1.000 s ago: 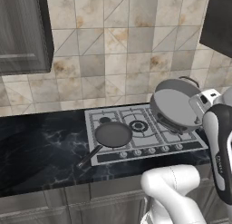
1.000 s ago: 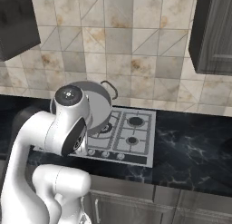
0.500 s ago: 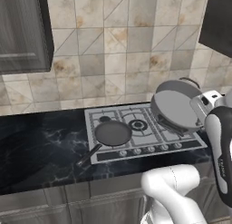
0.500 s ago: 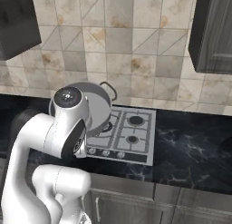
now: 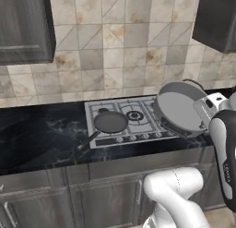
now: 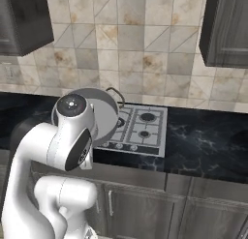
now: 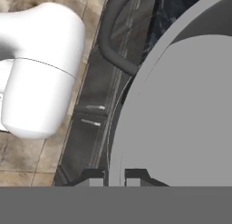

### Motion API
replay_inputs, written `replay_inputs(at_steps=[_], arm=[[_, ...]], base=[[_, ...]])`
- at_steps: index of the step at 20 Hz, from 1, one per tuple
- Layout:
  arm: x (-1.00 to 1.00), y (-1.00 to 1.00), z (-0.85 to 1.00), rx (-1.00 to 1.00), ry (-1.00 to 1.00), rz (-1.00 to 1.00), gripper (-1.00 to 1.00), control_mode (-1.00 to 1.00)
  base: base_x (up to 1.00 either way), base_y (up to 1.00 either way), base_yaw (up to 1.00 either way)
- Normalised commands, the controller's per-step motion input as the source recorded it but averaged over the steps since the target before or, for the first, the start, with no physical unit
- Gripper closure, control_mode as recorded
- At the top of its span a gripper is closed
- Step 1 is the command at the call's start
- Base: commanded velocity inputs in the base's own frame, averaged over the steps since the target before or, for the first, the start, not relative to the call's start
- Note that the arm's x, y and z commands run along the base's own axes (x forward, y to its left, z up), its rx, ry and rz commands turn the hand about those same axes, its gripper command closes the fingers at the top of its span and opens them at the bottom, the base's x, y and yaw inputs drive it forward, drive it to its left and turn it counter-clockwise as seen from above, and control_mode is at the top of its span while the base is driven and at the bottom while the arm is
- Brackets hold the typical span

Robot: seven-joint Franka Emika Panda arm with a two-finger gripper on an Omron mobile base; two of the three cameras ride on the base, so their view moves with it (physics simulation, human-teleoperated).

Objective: Move the pot and pan from the stove into the sink.

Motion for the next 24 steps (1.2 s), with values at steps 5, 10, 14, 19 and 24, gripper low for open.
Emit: replay_inputs(at_steps=[5,10,14,19,24], arm=[[0.0,0.0,0.0,0.0,0.0,0.0,1.0,1.0],[0.0,0.0,0.0,0.0,0.0,0.0,1.0,1.0],[0.0,0.0,0.0,0.0,0.0,0.0,1.0,1.0],[0.0,0.0,0.0,0.0,0.0,0.0,1.0,1.0],[0.0,0.0,0.0,0.0,0.0,0.0,1.0,1.0]], base=[[-0.46,0.0,0.0],[-0.08,0.01,0.0],[-0.03,-0.1,-0.08],[-0.05,-0.22,-0.22],[-0.04,-0.26,-0.26]])
